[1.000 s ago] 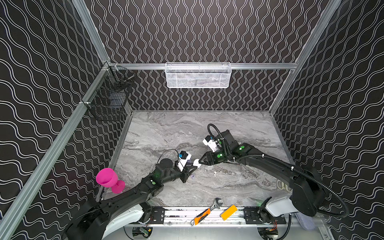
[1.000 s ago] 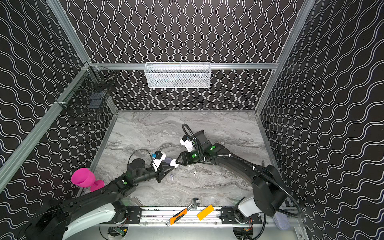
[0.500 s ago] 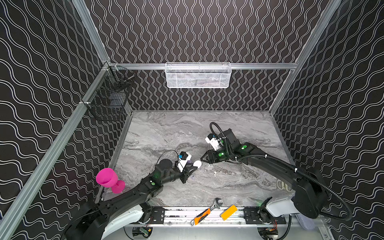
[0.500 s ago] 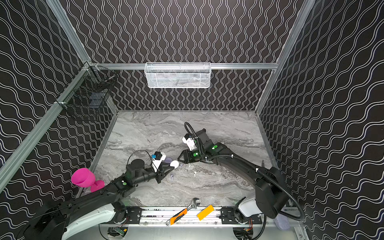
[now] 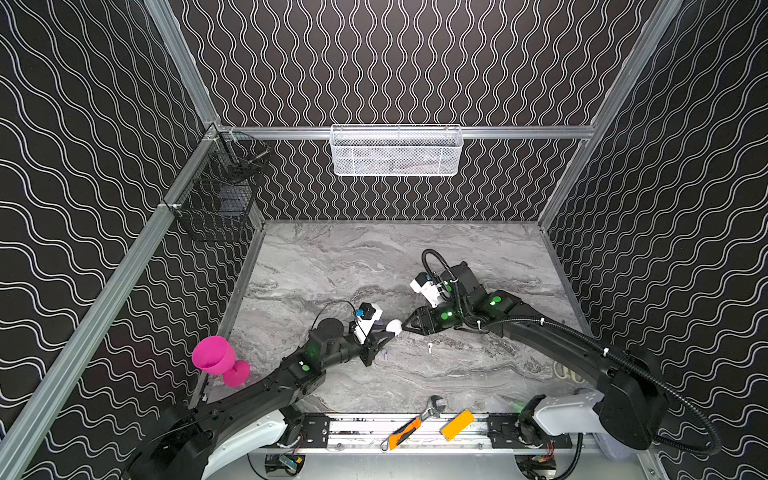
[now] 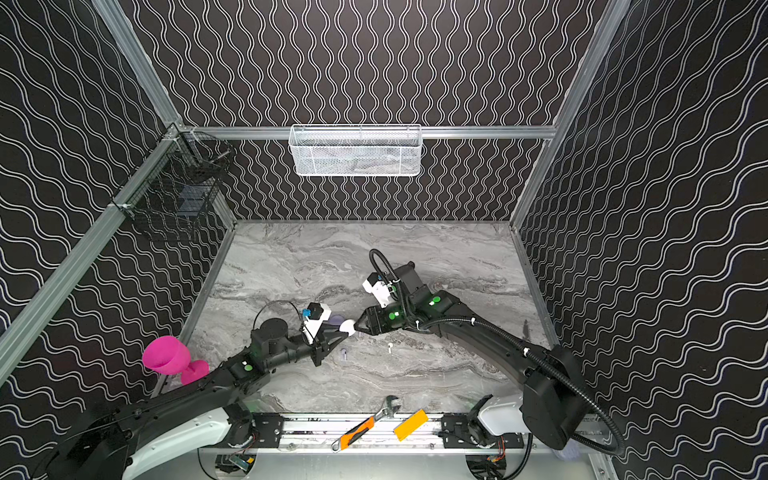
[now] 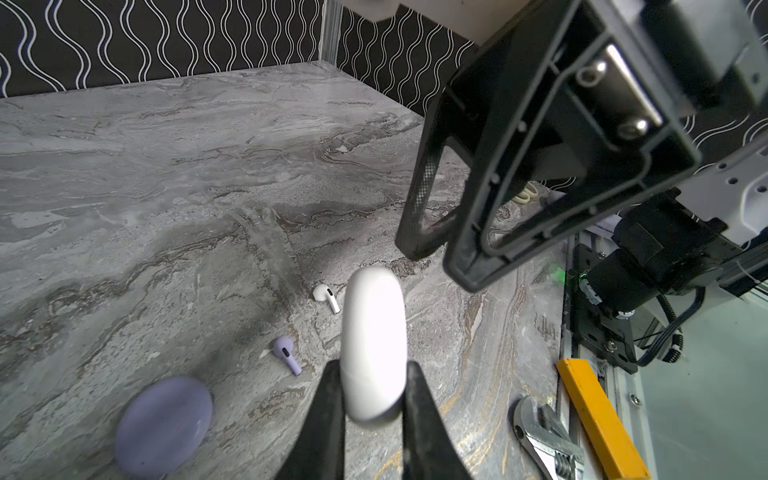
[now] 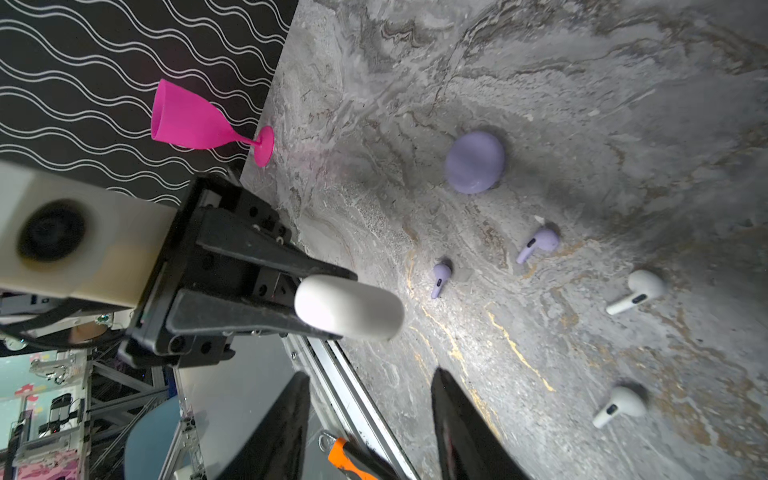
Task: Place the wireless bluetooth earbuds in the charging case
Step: 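Pull the right gripper away from the left gripper to open the lid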
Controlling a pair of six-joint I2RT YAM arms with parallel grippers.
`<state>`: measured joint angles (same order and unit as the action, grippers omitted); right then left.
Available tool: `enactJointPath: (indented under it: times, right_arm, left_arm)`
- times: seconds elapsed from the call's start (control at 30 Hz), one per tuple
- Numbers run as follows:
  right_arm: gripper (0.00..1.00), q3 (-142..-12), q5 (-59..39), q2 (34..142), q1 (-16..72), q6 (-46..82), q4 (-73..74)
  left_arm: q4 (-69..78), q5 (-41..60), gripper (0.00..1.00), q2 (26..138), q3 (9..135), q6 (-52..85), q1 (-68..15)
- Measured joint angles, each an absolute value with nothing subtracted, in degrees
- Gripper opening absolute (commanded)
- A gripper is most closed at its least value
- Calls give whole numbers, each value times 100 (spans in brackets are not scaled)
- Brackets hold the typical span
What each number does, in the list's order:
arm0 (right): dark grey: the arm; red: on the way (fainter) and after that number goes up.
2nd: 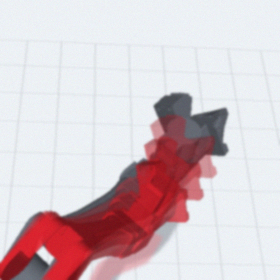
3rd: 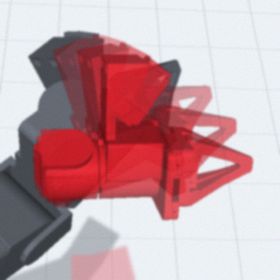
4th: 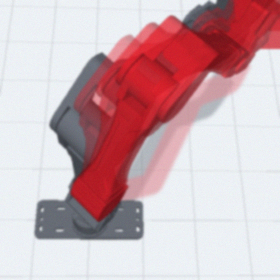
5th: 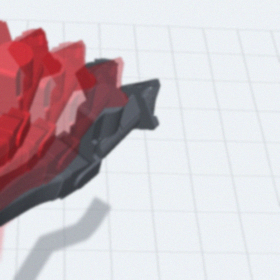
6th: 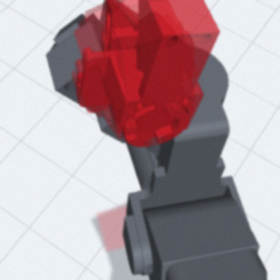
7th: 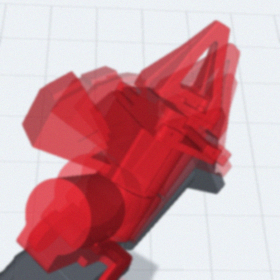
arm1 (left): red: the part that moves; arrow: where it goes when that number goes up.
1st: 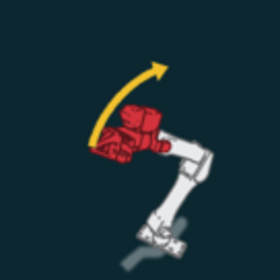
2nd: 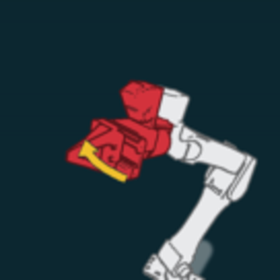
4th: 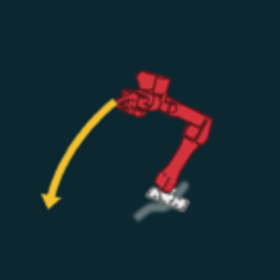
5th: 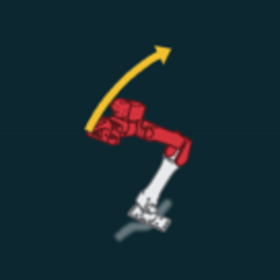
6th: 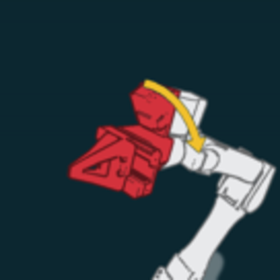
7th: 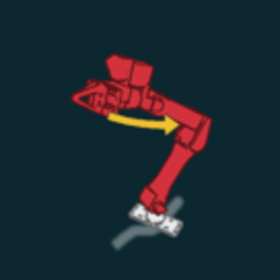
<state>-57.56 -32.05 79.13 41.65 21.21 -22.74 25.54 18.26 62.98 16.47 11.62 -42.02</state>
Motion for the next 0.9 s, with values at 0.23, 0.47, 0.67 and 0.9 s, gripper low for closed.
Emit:
enactJointPath:
  times: [0.23, 0.47, 0.67, 0.9]
  right_arm:
    - [51, -5784, -3234, 8219, 4244, 2123, -2268]
    - [51, -5905, -3240, 8423, 4241, 2123, -2191]
    - [51, -5953, -3240, 8486, 4125, 2145, -2189]
    - [50, -6005, -3199, 8493, 3962, 2165, -2062]
  left_arm:
    - [2556, 1828, 3, 6276, 1647, 1162, -4202]
    - [2556, 1804, 4, 6274, 1647, 1162, -4200]
    - [2556, 1717, 4, 6257, 1640, 1162, -4195]
    - [2567, 1848, 4, 6257, 1638, 1160, -4202]
